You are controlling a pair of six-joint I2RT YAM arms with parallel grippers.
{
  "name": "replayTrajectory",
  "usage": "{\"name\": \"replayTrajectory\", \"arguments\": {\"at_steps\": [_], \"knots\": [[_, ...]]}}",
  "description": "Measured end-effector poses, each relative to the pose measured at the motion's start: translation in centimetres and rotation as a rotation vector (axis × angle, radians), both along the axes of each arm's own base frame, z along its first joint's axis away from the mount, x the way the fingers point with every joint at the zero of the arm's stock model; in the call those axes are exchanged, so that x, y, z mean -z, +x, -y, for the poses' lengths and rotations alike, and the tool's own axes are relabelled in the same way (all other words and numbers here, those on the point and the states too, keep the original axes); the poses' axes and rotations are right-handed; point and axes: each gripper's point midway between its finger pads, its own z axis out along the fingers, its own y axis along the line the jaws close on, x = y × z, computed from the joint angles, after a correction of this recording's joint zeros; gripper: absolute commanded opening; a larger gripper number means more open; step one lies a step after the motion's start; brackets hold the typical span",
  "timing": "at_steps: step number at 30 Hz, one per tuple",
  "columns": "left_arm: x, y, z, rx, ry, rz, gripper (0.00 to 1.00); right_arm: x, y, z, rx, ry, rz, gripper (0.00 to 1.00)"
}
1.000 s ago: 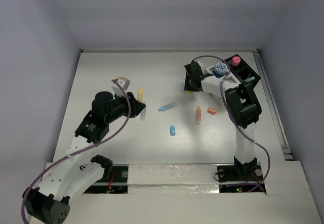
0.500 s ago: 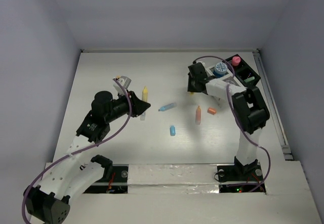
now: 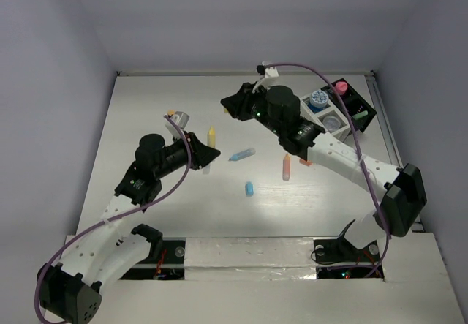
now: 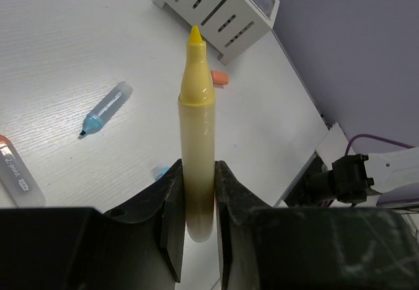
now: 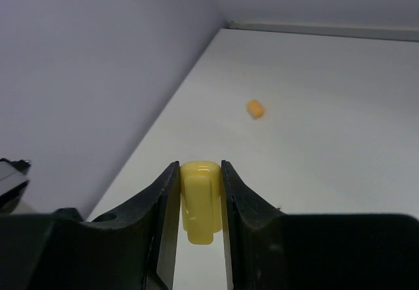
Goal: Sort the stationery into containers
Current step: Pick up the pen cap from the center of the board, then close the pen cap on the pen.
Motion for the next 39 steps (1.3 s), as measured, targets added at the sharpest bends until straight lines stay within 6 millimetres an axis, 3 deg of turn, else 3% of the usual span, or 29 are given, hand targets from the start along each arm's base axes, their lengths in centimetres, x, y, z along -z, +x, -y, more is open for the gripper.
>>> {"name": "replayTrajectory", "arguments": {"at_steps": [5,12,28,39], "knots": [[0.0,0.1,-0.1,-0.007,0.000,0.003,0.00,-0.6,-1.8,-2.9,-0.091,0.071,-0.009,0.00],[-0.1,0.3,-0.2,-0.019,0.002,0.006,0.00,0.6,-3.5,-5.5,-0.154,0.068,-0.037,0.00],[-0.3,0.5,-0.5,-0.043,0.004,0.015,0.00,-0.2,-4.4,-6.4,-0.161,0.075,-0.016,0.00],[-0.7,0.6,-1.1,-0.078,0.003,0.032,0.00,0.7,-5.0,-6.8,-0.162,0.073,-0.029,0.00]]}}
